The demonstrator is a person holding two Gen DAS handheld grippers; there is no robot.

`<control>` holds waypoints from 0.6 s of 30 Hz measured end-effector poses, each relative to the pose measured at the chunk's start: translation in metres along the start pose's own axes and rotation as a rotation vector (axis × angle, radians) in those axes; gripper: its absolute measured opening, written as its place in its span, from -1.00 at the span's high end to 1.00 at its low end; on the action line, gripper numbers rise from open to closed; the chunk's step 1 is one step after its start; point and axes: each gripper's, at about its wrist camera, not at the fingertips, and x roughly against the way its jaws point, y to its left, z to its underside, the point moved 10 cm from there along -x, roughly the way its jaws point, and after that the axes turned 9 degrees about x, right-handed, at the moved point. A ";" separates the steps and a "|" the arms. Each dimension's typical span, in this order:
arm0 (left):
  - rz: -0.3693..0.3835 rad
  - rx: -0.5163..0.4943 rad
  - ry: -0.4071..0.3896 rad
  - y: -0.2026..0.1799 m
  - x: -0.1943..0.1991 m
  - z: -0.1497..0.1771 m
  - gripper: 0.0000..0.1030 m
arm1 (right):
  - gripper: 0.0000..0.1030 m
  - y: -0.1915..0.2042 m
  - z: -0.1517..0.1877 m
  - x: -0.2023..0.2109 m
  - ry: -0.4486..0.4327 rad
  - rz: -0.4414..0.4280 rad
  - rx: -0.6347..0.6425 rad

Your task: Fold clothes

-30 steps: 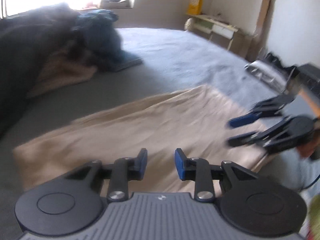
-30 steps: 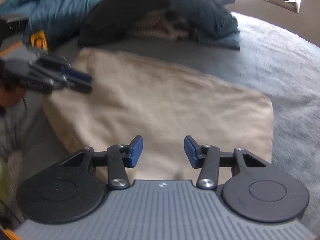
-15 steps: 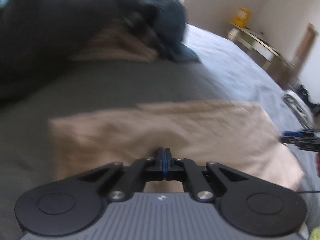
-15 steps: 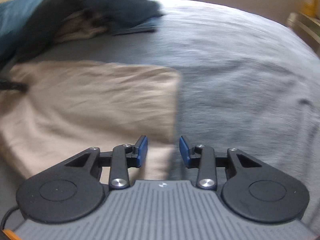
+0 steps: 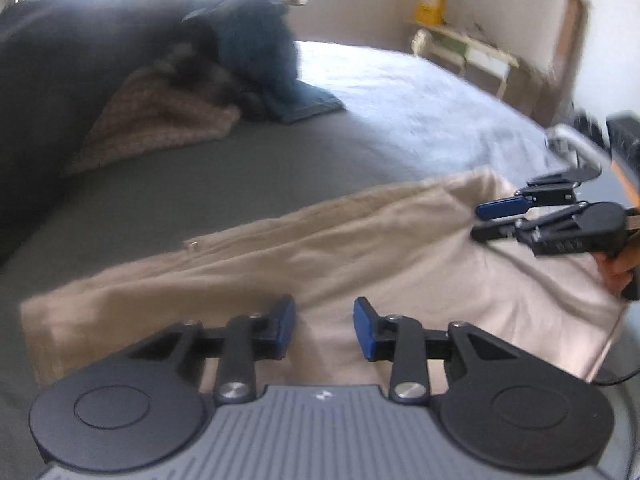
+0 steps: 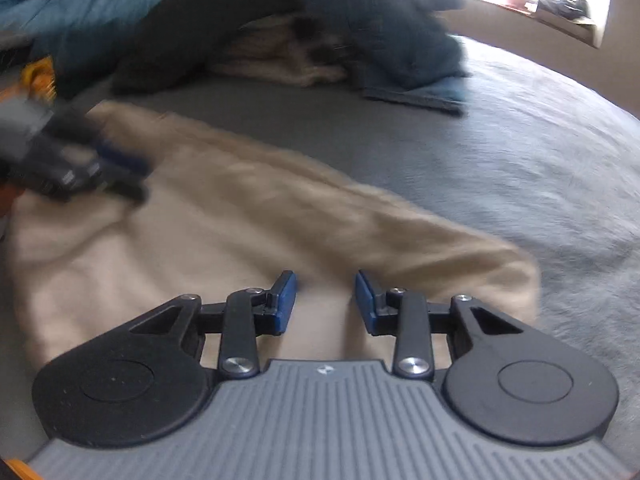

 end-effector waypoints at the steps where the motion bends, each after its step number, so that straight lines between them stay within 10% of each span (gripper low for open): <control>1: -0.008 0.021 -0.010 0.003 0.001 -0.003 0.38 | 0.60 -0.017 -0.001 0.001 0.000 0.046 -0.029; 6: -0.077 0.048 -0.065 0.011 0.018 -0.017 0.23 | 0.53 -0.061 -0.002 0.027 -0.031 0.142 -0.168; 18: -0.028 -0.068 0.084 -0.040 0.036 0.056 0.14 | 0.54 0.088 0.041 0.051 -0.022 -0.190 0.135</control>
